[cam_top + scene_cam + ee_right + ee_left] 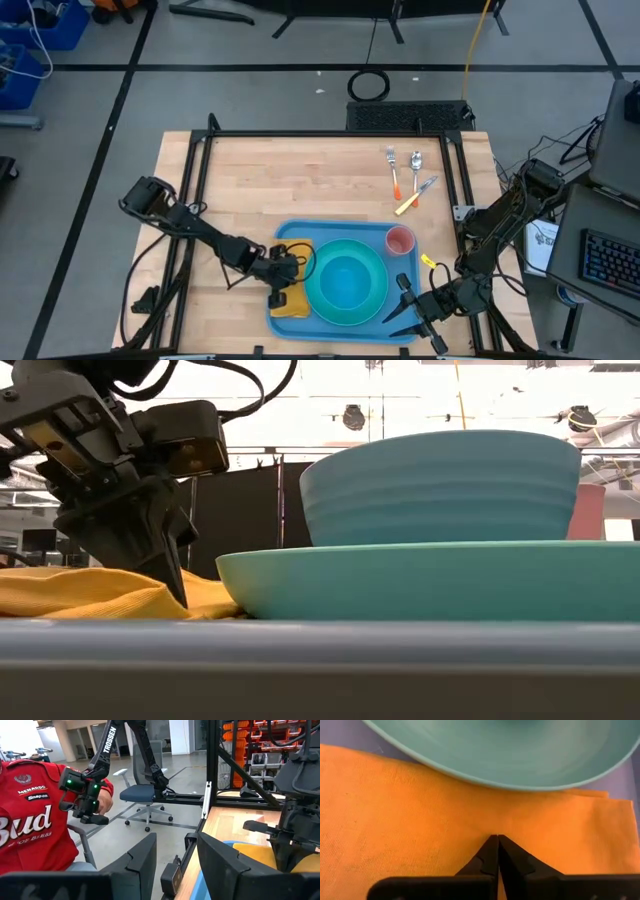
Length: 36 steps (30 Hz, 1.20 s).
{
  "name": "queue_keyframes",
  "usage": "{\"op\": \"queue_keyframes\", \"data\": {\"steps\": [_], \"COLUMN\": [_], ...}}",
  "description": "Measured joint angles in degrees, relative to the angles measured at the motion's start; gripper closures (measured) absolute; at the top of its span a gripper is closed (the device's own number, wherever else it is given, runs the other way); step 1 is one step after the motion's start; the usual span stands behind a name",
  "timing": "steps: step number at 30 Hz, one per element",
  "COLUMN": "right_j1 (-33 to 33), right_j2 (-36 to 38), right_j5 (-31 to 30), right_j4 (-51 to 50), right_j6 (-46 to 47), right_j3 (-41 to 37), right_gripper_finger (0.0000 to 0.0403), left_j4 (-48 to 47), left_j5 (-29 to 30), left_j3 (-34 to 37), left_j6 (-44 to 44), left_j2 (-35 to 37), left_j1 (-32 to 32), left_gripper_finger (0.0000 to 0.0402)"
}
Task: Set up tray
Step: Put the napkin to the left side of the plate on the tray
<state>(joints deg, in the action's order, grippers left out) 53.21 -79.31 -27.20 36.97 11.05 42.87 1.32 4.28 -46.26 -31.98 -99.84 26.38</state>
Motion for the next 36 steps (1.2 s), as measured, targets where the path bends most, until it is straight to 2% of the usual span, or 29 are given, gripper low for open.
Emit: {"op": "queue_keyframes", "data": {"steps": [4, 9, 15, 36], "right_j1": [0.0, 0.0, 0.0, -0.4], "right_j2": [0.0, 0.0, 0.0, 0.0], "right_j5": [0.0, 0.0, 0.0, 0.0], "right_j4": [-0.2, -0.3, -0.3, -0.4], "right_j6": [0.0, 0.0, 0.0, 0.2], "right_j3": [0.0, 0.0, 0.0, 0.0], "right_gripper_finger": [0.0269, 0.0269, 0.0269, 0.0269], "left_j4": [0.3, 0.5, 0.3, 1.8], "left_j5": [-0.2, 0.7, 0.7, 0.3], "left_j3": [0.0, 0.0, 0.0, 0.0], "left_j6": [0.4, 1.6, 1.4, 1.7], "left_j2": [1.7, 3.8, 3.8, 3.0], "left_j1": [0.1, 0.1, -0.7, -2.7], "left_gripper_finger": [0.0398, 0.0386, 0.0398, 0.0399]}}
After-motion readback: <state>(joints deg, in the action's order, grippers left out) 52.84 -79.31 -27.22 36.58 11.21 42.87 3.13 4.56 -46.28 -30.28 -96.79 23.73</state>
